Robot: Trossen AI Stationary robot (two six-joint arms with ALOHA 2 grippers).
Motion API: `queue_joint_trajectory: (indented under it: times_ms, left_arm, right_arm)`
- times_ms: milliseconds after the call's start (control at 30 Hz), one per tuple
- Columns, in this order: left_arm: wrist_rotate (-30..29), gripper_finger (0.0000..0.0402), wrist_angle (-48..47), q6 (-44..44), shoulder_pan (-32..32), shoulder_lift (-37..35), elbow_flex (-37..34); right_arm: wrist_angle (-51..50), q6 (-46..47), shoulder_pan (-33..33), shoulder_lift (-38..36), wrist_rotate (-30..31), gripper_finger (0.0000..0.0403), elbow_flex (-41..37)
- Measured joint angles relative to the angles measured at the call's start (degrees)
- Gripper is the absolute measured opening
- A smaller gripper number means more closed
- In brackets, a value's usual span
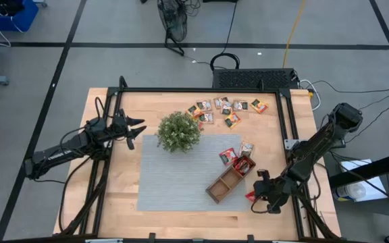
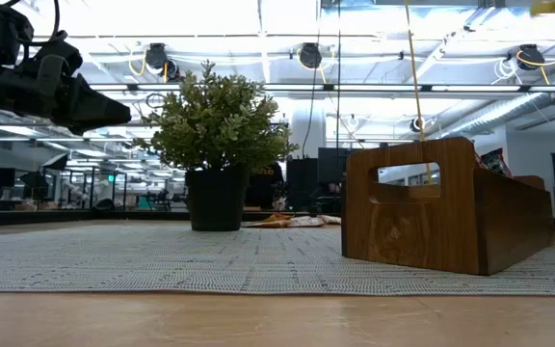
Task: Pick & Place Tea
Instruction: Put the strawberry tea sachet into the brown organizer
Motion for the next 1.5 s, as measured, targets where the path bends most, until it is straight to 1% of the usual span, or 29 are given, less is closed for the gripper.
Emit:
queue_joint_trajectory:
  times_ms: [67,133,233,367,433,500,600,800,967,1100,1200,1300,1433,1500]
  left_arm:
    - [0.0,0.0147,0.0,0.0,0.0,0.0,0.0]
    - [0.0,0.0147,0.0,0.0,0.0,0.0,0.0]
    - [0.0,0.0147,0.0,0.0,0.0,0.0,0.0]
    - [0.0,0.0147,0.0,0.0,0.0,0.0,0.0]
    - [0.0,0.0147,0.0,0.0,0.0,0.0,0.0]
    - [0.0,0.0147,0.0,0.0,0.0,0.0,0.0]
    - [0.0,0.0148,0.0,0.0,0.0,0.0,0.0]
    - [0.0,0.0147,0.0,0.0,0.0,0.0,0.0]
    - [0.0,0.0147,0.0,0.0,0.0,0.0,0.0]
    - [0.0,0.0147,0.0,0.0,0.0,0.0,0.0]
    - [0.0,0.0147,0.0,0.0,0.0,0.0,0.0]
    - [0.0,0.0148,0.0,0.0,0.0,0.0,0.0]
    - [0.0,0.0147,0.0,0.0,0.0,0.0,0.0]
    - [0.0,0.0147,0.0,0.0,0.0,0.0,0.0]
  right_arm:
    - [1.2,-2.9,0.4,-2.5,3.2,0.0004,0.3]
    - [1.3,-6.8,0.8,-4.9,8.5,0.0004,0.3]
    - [0.3,-12.6,1.2,-7.7,19.6,0.0003,0.3]
    - [-0.9,-19.5,1.2,-8.4,33.7,0.0003,0.3]
    - [-2.4,-22.1,1.2,-8.0,38.2,0.0003,0.3]
    - [-3.7,-24.4,1.1,-7.4,40.7,0.0003,0.2]
    - [-3.7,-26.4,0.5,-7.0,40.4,0.0003,-0.8]
    - [-3.2,-25.9,-0.4,-6.9,40.6,0.0004,-5.3]
    - [1.7,-27.2,-2.0,-6.9,40.6,0.0004,-9.5]
    - [5.8,-28.7,-2.6,-6.9,40.6,0.0008,-11.1]
    - [6.7,-28.9,-2.6,-6.9,39.1,0.0023,-11.2]
    - [6.9,-27.8,-2.6,-6.9,37.8,0.0048,-11.2]
    - [6.7,-27.8,-2.7,-6.9,37.8,0.009,-11.2]
    - [6.7,-28.6,-2.7,-6.9,38.9,0.0106,-11.2]
